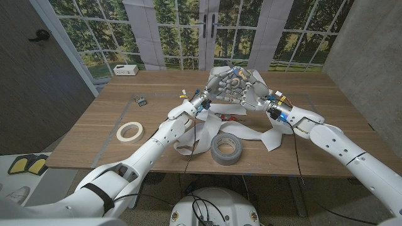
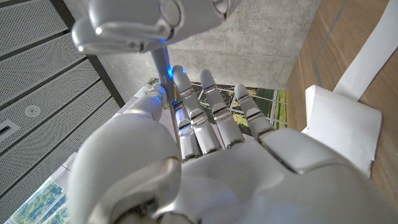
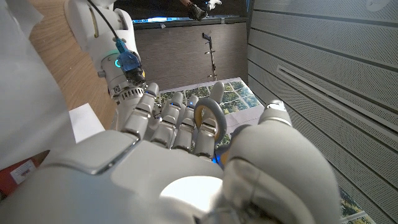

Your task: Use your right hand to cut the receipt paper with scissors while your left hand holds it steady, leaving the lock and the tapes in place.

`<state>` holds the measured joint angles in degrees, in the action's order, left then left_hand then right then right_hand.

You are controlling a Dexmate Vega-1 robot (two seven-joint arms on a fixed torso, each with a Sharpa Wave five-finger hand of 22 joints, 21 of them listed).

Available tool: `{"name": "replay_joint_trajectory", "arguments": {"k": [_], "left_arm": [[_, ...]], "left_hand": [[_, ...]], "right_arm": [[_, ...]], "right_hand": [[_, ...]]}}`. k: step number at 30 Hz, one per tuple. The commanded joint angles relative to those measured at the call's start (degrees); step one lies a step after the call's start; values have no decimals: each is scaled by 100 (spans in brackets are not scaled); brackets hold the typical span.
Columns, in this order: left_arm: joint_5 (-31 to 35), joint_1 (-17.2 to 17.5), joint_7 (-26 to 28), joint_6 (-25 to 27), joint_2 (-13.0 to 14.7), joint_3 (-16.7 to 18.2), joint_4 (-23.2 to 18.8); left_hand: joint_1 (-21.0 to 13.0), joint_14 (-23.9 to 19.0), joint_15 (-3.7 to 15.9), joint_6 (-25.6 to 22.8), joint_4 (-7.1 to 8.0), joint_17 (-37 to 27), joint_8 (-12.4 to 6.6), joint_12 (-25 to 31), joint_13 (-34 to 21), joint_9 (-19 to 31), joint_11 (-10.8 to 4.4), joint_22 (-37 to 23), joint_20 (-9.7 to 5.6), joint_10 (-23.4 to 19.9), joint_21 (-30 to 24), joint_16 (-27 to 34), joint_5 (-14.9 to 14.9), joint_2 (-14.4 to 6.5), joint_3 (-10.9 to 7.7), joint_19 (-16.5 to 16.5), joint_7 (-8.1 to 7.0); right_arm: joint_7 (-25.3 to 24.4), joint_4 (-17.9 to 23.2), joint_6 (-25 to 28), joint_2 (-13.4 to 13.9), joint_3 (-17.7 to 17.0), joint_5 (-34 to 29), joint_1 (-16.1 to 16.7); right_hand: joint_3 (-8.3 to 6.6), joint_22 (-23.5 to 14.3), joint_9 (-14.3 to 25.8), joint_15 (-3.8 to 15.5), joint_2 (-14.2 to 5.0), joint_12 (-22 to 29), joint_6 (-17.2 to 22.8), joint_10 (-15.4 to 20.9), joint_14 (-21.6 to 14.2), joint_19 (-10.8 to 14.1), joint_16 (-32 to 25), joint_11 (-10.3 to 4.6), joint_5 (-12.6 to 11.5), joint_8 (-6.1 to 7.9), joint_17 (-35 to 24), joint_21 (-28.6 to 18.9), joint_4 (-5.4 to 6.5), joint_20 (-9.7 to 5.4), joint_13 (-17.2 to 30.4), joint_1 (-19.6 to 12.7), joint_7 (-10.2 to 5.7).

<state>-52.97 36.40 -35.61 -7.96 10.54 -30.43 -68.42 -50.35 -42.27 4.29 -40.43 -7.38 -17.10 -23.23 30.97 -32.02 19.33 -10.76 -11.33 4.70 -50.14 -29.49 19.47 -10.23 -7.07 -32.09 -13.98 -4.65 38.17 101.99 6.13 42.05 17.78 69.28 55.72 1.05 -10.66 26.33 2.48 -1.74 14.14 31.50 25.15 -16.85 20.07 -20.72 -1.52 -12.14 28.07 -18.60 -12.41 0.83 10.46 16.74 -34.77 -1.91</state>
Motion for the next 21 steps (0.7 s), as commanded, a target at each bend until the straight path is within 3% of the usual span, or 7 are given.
{"name": "replay_joint_trajectory", "arguments": {"k": [1,2,7,12,21], "left_arm": [[67,-79,-167,-247,-126,30,206],[66,-85,-184,-254,-132,32,217],[38,-72,-190,-238,-143,52,204],[-11,-36,-210,-220,-156,74,171],[-113,67,-59,-105,-175,115,66]], "left_hand": [[-357,63,904,-379,43,-4,-17,-9,-35,7,-90,-15,-4,115,-20,-52,-61,-364,-7,27,-477],[-358,74,908,-372,47,-1,-13,-14,-40,6,-92,-15,0,122,-19,-60,-66,-367,-11,33,-484],[-323,109,884,-354,96,11,-11,-36,-62,12,-98,-14,-2,153,-20,-91,-79,-358,-3,43,-516],[-353,-62,941,-305,125,-33,-20,-94,-105,51,-101,-9,-39,240,-40,-6,-116,-386,-7,10,-553],[-423,-187,934,-271,131,-52,-41,-172,-137,96,-107,-2,-74,306,-50,32,-162,-374,-45,0,-611]], "right_arm": [[-43,5,0,-135,-77,165,94],[-53,8,29,-144,-84,208,107],[-82,45,-42,-166,-104,165,169],[-7,28,-93,-224,-109,191,191],[44,55,-293,-269,-161,118,286]], "right_hand": [[82,-8,-124,98,-54,9,74,0,41,25,31,70,-59,-98,1,-5,202,95,-14,296,124],[159,-9,-211,76,-62,10,91,0,34,35,42,116,-73,-171,0,-5,309,119,-28,497,204],[315,-10,-376,-9,-44,-1,88,-27,97,24,98,211,-99,-322,5,7,489,172,-55,856,269],[426,-11,-484,-86,2,-19,83,-74,136,13,138,281,-107,-422,11,16,584,179,-73,1077,337],[577,-11,-614,-168,150,-57,5,-173,261,-46,220,286,-115,-568,25,42,626,183,-94,1267,355]]}}
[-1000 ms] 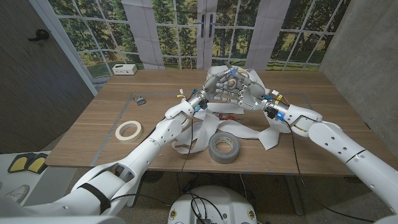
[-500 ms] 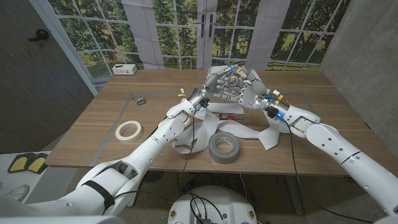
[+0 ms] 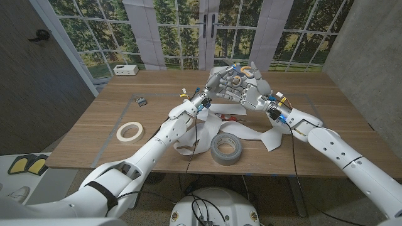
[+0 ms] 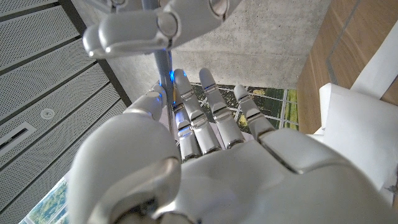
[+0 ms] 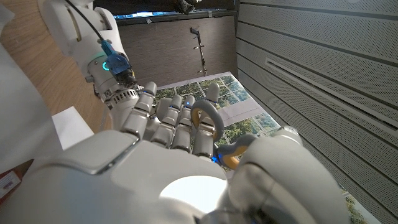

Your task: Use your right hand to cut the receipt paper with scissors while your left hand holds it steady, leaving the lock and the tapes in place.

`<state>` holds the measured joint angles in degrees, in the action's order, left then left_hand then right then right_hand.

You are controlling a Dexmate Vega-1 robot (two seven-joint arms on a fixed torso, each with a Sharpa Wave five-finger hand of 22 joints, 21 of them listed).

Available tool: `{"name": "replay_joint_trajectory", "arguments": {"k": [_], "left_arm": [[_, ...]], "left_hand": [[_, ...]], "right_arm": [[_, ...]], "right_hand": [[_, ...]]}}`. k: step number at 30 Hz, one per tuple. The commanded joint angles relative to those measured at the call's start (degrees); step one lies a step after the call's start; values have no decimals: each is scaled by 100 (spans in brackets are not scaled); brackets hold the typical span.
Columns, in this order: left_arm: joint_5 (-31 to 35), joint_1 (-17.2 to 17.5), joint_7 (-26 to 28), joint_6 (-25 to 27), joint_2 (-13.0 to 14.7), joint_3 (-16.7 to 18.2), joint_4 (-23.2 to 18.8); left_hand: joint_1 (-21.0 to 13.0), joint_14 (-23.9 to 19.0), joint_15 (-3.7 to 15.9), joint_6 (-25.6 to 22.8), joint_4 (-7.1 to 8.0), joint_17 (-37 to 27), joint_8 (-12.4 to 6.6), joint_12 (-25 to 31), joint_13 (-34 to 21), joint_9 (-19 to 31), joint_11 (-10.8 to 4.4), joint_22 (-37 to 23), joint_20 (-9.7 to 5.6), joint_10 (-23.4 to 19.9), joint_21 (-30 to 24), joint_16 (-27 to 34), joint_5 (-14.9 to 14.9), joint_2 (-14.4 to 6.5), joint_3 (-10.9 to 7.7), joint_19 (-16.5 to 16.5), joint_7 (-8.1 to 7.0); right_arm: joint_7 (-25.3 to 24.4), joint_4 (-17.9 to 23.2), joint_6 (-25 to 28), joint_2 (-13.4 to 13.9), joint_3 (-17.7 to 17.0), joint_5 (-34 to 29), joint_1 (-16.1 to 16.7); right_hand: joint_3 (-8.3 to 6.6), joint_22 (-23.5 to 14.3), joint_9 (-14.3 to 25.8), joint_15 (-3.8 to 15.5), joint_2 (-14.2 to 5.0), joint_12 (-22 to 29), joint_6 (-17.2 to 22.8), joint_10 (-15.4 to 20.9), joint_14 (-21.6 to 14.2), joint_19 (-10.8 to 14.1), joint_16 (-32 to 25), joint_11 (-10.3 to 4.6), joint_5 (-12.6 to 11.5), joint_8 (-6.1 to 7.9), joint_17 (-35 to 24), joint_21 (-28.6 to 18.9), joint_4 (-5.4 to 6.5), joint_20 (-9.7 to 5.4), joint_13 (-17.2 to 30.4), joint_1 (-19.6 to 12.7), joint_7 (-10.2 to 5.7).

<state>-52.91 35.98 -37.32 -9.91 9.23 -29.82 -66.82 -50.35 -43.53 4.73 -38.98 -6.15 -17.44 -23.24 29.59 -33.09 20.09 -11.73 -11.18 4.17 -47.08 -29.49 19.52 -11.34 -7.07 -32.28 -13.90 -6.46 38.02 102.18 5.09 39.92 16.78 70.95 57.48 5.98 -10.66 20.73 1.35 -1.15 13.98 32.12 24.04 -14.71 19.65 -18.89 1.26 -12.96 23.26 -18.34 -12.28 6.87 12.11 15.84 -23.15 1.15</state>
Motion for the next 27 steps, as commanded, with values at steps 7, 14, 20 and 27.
{"name": "replay_joint_trajectory", "arguments": {"k": [7,14,20,27], "left_arm": [[-170,224,304,88,-96,89,-184],[-143,211,243,-24,-136,76,-134],[-121,171,125,-80,-148,53,-68],[-94,155,36,-140,-163,36,-31]], "left_hand": [[-439,-58,886,-444,16,-23,-57,-62,-50,21,-13,-18,-17,-17,-56,20,-56,-360,-24,-3,-411],[-429,-30,872,-447,40,-15,-56,-81,-65,13,-11,-20,-14,-29,-60,-5,-59,-352,-19,1,-430],[-398,27,862,-440,81,7,-50,-109,-79,1,-13,-20,-6,-33,-60,-55,-67,-337,-15,16,-466],[-372,95,860,-434,117,33,-45,-144,-91,-7,-15,-18,-8,-19,-55,-112,-80,-325,-17,38,-495]], "right_arm": [[105,44,-371,-37,-120,-152,164],[72,57,-263,-65,-176,89,242],[57,67,-221,-64,-185,116,275],[363,-21,-253,-52,-122,18,166]], "right_hand": [[227,-12,-179,-153,279,-89,-255,-199,141,-49,113,83,-50,-276,23,45,6,21,-25,206,79],[334,-14,-283,-248,400,-108,-507,-263,221,-88,176,118,-85,-467,43,53,-5,22,-43,272,-84],[320,-31,-453,-280,-201,-51,-359,-131,239,-99,163,24,-178,-572,-25,29,286,17,-67,849,-202],[175,-30,-613,-268,-817,-28,-101,-22,360,-212,211,-242,-241,-616,-50,54,325,15,-94,1194,-385]]}}
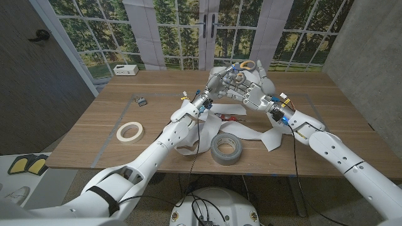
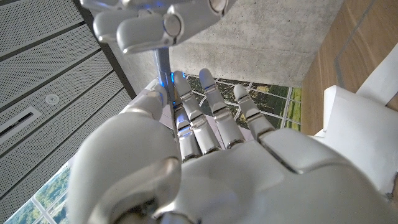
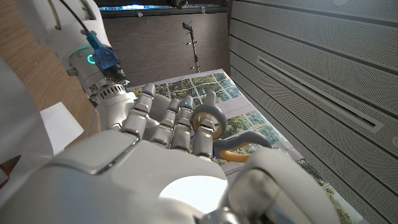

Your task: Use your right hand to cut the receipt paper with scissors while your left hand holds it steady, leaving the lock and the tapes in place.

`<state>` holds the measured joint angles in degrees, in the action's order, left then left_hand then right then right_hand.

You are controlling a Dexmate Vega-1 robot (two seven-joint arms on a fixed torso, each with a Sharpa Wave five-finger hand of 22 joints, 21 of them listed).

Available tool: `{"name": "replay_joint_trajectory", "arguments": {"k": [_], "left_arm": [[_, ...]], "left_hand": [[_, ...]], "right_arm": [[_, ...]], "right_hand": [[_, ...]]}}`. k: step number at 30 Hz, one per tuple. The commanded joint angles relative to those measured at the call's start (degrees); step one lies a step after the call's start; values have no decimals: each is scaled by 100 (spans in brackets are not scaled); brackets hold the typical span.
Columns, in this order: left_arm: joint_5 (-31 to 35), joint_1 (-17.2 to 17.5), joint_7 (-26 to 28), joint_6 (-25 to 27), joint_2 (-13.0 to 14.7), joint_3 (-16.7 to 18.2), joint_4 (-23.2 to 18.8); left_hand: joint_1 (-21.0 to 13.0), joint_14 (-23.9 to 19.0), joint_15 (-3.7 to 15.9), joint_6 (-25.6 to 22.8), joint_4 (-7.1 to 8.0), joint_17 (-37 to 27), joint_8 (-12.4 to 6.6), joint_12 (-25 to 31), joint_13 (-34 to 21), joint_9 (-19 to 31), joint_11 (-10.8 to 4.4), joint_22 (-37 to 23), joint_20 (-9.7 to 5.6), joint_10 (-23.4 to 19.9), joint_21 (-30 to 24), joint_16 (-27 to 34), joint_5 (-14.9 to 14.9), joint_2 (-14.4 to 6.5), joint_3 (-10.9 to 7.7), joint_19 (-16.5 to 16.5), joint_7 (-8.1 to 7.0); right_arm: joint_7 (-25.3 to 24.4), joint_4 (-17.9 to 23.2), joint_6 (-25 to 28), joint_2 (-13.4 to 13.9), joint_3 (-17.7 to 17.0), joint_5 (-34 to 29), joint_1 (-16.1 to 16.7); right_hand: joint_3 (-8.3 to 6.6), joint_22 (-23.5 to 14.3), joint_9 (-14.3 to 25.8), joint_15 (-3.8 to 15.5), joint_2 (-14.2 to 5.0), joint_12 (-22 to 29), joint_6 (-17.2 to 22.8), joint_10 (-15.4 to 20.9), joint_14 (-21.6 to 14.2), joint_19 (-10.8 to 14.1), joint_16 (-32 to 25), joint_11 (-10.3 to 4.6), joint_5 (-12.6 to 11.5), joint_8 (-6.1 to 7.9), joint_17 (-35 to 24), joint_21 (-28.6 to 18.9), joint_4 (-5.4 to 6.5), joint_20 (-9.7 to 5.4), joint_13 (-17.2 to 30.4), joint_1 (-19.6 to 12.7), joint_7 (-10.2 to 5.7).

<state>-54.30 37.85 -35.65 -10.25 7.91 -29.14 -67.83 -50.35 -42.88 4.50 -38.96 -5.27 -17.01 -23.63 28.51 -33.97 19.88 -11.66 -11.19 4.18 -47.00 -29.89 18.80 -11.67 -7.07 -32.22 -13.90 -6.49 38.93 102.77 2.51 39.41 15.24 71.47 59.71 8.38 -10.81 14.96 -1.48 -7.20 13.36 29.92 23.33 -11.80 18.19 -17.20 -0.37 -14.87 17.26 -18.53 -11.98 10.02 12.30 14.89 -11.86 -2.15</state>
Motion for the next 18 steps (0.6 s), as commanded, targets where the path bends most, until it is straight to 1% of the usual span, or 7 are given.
{"name": "replay_joint_trajectory", "arguments": {"k": [1,4,7,9,14,18], "left_arm": [[44,-33,-134,-104,-30,-33,68],[60,-36,-146,-132,-31,-36,70],[76,-40,-166,-159,-26,-39,74],[72,-41,-187,-163,-23,-38,76],[69,-28,-199,-175,-18,-37,63],[6,-1,-168,-103,-16,-17,21]], "left_hand": [[-370,29,886,-439,31,-12,-6,-38,-4,13,-22,-16,-7,-26,-16,-39,-47,-322,-20,38,-495],[-364,37,882,-436,41,-9,-3,-50,-8,9,-24,-16,-13,-24,-15,-47,-51,-322,-18,42,-500],[-361,43,885,-430,47,-8,-1,-60,-12,8,-26,-14,-17,-24,-13,-53,-55,-320,-15,47,-501],[-359,47,887,-434,51,-8,-1,-68,-15,6,-26,-14,-17,-24,-12,-55,-58,-316,-11,51,-503],[-361,61,888,-454,55,-5,-6,-85,-21,-1,-26,-12,-21,-25,-11,-66,-66,-313,-7,57,-505],[-356,63,884,-445,62,-4,-2,-92,-24,-3,-27,-11,-23,-23,-9,-69,-68,-311,-4,62,-506]], "right_arm": [[282,-87,-1,-13,31,-23,-57],[271,-94,18,-45,10,56,-27],[323,-104,10,-43,21,32,-36],[305,-91,-3,-50,20,21,-27],[191,-48,57,-66,-5,105,18],[24,21,102,-82,-46,181,97]], "right_hand": [[-72,-15,-43,4,-226,33,133,53,92,-80,52,-84,-53,-17,-30,28,10,-4,-1,76,-47],[-82,-14,-52,10,-235,32,138,56,102,-94,58,-89,-55,-23,-28,31,2,-4,-3,81,-49],[-165,-13,-85,58,-336,32,161,76,137,-144,70,-139,-75,-43,-31,41,-11,-8,-9,82,-78],[-185,-14,-93,67,-356,29,165,76,150,-155,73,-153,-80,-49,-33,43,-6,-9,-10,92,-81],[-178,-15,-111,42,-322,31,189,94,151,-154,72,-125,-78,-58,-38,34,11,-10,-14,157,-66],[-147,-21,-142,53,-277,47,285,159,96,-112,46,-92,-80,-54,-47,4,45,-14,-20,318,-44]]}}
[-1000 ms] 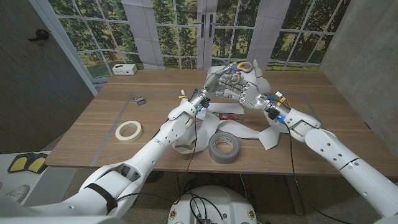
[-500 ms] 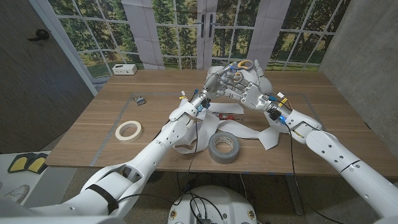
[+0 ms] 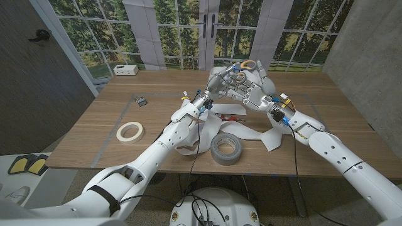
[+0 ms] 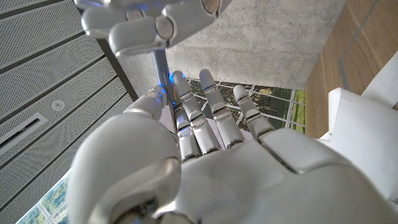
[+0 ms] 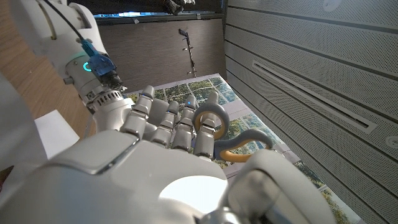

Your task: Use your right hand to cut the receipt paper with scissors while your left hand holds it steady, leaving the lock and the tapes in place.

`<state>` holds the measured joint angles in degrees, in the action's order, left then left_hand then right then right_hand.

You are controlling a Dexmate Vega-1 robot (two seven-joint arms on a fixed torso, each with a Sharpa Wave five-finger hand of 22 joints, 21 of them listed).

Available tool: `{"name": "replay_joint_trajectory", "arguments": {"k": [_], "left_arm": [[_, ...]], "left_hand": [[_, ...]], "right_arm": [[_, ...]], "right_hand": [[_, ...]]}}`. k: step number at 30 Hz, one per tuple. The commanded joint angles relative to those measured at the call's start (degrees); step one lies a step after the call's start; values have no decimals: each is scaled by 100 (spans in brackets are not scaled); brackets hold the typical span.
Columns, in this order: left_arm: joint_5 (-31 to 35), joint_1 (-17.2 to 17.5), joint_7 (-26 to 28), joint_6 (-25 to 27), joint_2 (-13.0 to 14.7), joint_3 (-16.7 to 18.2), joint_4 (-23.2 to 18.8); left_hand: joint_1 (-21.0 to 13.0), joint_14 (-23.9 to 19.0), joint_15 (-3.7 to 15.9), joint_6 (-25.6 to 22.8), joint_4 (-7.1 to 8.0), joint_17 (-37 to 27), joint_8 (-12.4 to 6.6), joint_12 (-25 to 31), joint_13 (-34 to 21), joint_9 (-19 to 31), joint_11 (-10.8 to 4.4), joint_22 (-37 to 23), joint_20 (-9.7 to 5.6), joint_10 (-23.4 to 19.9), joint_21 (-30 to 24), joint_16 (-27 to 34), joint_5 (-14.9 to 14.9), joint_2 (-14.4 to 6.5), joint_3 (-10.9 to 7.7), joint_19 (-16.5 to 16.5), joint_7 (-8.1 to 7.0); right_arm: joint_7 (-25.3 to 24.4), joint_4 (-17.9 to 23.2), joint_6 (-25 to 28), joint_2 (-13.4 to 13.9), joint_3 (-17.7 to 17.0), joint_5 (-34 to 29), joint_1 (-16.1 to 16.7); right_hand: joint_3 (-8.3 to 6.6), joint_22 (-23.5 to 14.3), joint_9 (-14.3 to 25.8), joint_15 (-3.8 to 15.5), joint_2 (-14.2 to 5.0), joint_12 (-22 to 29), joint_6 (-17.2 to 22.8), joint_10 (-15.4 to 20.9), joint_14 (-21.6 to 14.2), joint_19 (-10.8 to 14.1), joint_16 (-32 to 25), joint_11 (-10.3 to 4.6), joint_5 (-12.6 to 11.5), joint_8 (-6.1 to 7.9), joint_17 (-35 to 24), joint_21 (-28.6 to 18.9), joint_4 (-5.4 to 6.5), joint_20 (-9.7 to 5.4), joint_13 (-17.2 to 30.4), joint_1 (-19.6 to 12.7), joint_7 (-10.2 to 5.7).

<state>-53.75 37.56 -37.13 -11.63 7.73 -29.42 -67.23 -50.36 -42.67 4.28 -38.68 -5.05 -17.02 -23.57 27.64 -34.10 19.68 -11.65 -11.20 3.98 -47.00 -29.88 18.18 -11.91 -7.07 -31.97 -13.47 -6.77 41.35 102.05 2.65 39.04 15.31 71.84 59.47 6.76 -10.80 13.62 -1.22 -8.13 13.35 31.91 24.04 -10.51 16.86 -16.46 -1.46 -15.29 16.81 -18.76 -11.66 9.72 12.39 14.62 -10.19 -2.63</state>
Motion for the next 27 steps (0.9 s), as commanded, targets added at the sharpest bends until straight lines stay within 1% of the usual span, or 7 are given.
{"name": "replay_joint_trajectory", "arguments": {"k": [1,10,11,14,17,21,27], "left_arm": [[-35,24,-13,22,0,9,-28],[12,-24,-51,-91,-35,9,59],[12,-31,-54,-85,-36,7,68],[18,-40,-50,-84,-40,7,82],[23,-63,-78,-86,-46,3,118],[23,-81,-81,-61,-51,0,138],[18,-148,-159,14,-35,-11,194]], "left_hand": [[-357,42,909,-473,39,-4,-7,-9,-12,16,-29,-11,-4,-22,-9,-7,-46,-310,-27,19,-478],[-345,44,910,-475,61,-1,-3,-39,-21,7,-31,-7,-13,-18,-9,-16,-59,-308,-18,20,-481],[-343,44,908,-476,63,-1,-3,-42,-22,6,-31,-7,-12,-19,-8,-17,-60,-308,-17,21,-481],[-344,43,909,-481,64,-2,-3,-50,-25,3,-31,-6,-11,-20,-8,-17,-63,-305,-12,22,-482],[-341,45,904,-479,69,-1,-2,-56,-28,2,-32,-5,-10,-23,-8,-19,-65,-306,-10,23,-481],[-340,47,906,-474,74,-1,3,-67,-33,-3,-32,-4,-13,-28,-7,-22,-69,-304,-5,24,-482],[-353,37,919,-478,65,-10,1,-80,-40,-3,-32,-4,-11,-38,-7,-13,-71,-303,5,26,-484]], "right_arm": [[-241,105,109,-56,-64,188,138],[-342,141,142,-54,-92,189,160],[-357,150,104,-35,-92,115,158],[-338,135,158,-44,-92,183,147],[-306,109,165,-45,-82,180,128],[-330,98,179,-68,-86,211,135],[-458,143,166,-33,-101,136,157]], "right_hand": [[21,-23,-16,30,-180,54,107,111,-31,25,-28,-7,-40,-9,-25,-32,80,-23,6,189,6],[-140,-36,-71,136,-376,57,217,186,13,-11,-38,-78,-92,-37,-68,-47,114,-107,-3,475,-39],[-509,-28,-102,140,-409,41,236,168,32,-22,-37,-75,-122,-59,-63,-53,-30,-133,2,251,-46],[-920,-22,-129,155,-415,21,187,144,66,-37,-29,-97,-124,-112,-59,-56,-97,-144,5,15,-41],[-1696,-12,-162,139,-403,2,186,112,90,-37,-19,-34,-50,-172,-36,-69,-245,-170,28,-489,-34],[-2085,-3,-175,116,-341,-4,187,108,88,-15,-5,-6,33,-213,2,-78,-420,-178,39,-815,-19],[-2394,6,-187,38,-150,6,238,169,47,86,21,43,29,-244,84,-107,-807,-139,42,-1244,28]]}}
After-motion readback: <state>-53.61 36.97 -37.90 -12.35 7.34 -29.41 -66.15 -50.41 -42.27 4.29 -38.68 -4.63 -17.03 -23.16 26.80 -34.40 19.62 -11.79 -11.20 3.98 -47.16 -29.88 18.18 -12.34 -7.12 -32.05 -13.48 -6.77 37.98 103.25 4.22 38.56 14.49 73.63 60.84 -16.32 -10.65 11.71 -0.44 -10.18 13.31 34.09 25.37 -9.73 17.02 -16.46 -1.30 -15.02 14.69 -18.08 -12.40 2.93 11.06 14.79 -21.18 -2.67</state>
